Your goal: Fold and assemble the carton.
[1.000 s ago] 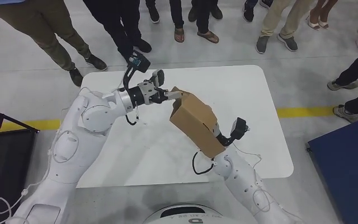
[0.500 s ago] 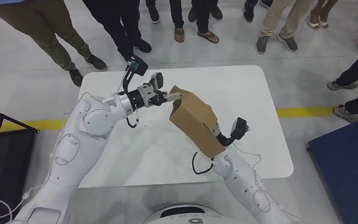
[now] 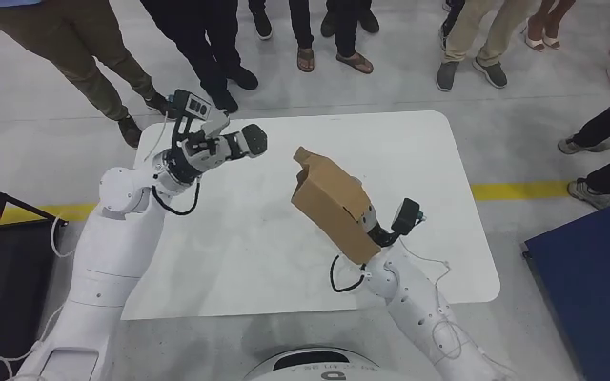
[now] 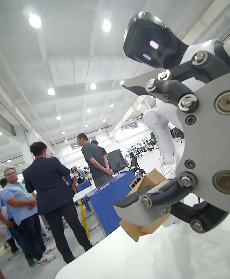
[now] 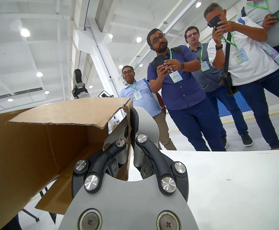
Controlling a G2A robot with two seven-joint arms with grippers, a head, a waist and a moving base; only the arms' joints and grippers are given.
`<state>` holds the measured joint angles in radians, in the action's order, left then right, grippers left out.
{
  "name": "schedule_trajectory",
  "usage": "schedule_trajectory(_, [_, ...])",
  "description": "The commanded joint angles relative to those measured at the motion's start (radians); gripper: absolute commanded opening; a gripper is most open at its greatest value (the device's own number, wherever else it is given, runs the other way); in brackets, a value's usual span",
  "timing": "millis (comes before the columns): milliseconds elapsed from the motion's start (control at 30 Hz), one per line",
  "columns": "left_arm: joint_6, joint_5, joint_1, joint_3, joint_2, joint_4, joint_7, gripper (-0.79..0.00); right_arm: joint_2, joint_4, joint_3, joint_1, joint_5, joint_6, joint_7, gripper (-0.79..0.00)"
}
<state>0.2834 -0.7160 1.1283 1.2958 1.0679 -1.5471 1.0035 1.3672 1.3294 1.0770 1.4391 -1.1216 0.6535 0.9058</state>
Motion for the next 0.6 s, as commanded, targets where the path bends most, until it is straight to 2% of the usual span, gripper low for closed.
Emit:
schedule_trajectory(0, [0.000, 0.035, 0.000, 0.000, 0.000, 0.000, 0.001, 0.000, 0.000, 0.000, 0.000, 0.000, 0.000, 0.000, 0.000, -0.785])
schedule_trajectory(133, [-0.014, 0.032, 0.007, -0.004, 0.001, 0.006, -0.014, 0.000, 0.000, 0.000, 0.000, 0.000, 0.000, 0.000, 0.000, -0.785])
schedule_trajectory(233, [-0.143, -0.102, 0.009, -0.029, 0.010, 0.044, -0.023, 0.000, 0.000, 0.001, 0.002, -0.001, -0.006, -0.008, -0.006, -0.785])
schedule_trajectory(300, [-0.243, -0.189, -0.002, -0.032, 0.012, 0.088, -0.004, 0.000, -0.004, 0.003, 0.008, -0.011, -0.081, -0.062, -0.026, -0.785])
schedule_trajectory(433, [-0.408, -0.314, -0.016, -0.018, 0.012, 0.140, 0.046, 0.000, -0.019, -0.018, 0.006, -0.028, -0.301, -0.046, 0.104, -0.785])
schedule_trajectory(533, [-0.622, -0.395, -0.018, -0.025, 0.009, 0.184, 0.083, 0.000, -0.034, -0.056, 0.009, -0.040, -0.468, -0.075, 0.267, -0.785])
schedule_trajectory(567, [-0.681, -0.400, -0.023, -0.030, 0.007, 0.189, 0.087, 0.000, -0.037, -0.064, 0.011, -0.043, -0.496, -0.088, 0.289, -0.785])
